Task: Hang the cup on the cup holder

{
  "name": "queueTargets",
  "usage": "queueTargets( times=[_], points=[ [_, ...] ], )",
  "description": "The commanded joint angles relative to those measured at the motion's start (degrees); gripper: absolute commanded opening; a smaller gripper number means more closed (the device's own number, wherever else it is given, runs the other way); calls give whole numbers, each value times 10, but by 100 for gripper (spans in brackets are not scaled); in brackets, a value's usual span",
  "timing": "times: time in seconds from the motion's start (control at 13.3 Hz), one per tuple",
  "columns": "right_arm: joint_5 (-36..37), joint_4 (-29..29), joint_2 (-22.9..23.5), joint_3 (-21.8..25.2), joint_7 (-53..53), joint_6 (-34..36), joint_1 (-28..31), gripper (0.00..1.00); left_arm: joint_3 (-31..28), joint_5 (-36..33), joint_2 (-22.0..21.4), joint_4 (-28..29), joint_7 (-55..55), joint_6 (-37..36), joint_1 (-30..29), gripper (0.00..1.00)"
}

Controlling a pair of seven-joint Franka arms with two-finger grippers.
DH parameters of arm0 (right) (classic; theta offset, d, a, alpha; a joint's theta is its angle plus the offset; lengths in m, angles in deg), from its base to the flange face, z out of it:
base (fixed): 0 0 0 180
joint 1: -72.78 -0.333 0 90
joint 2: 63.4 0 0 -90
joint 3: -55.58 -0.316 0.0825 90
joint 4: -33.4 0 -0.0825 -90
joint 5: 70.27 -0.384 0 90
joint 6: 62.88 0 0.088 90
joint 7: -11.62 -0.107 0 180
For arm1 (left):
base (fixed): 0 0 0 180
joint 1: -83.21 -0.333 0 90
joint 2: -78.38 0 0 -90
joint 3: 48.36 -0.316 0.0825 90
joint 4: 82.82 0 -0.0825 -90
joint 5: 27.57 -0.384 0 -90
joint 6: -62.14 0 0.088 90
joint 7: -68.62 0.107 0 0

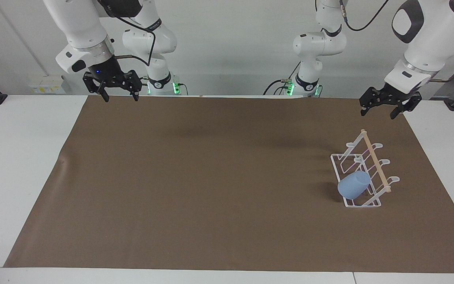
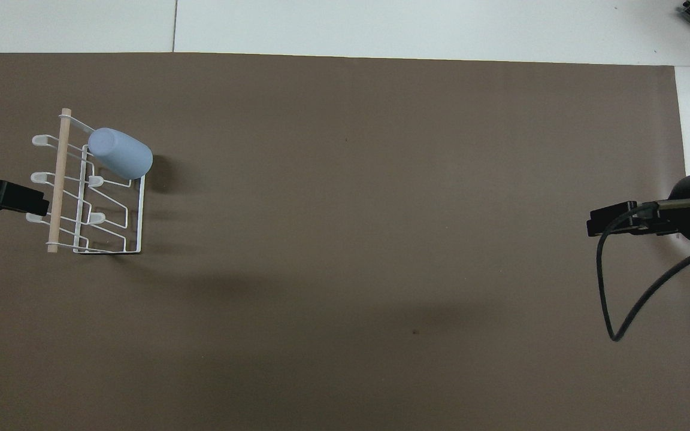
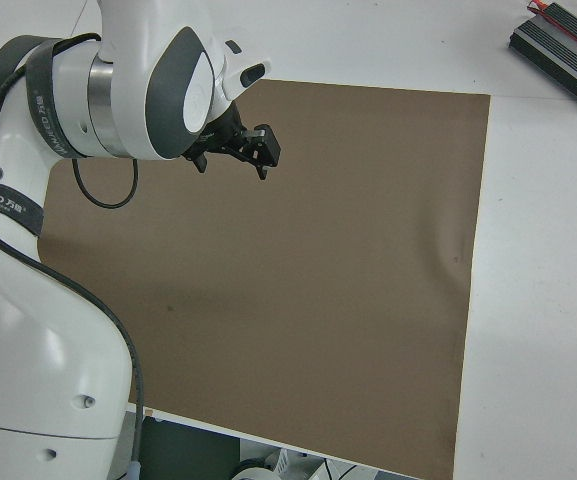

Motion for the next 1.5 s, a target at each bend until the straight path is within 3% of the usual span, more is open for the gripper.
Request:
queueTargets(
  times=[0.0,1.42],
  points=[
    [-2,-1,-4,-3,-7,11,7,100,-42,8,5,-21,-13,-25,40,100],
    [-2,-1,-4,-3,-7,11,6,100,-37,-3,1,-3,-27,-31,53,100]
  ],
)
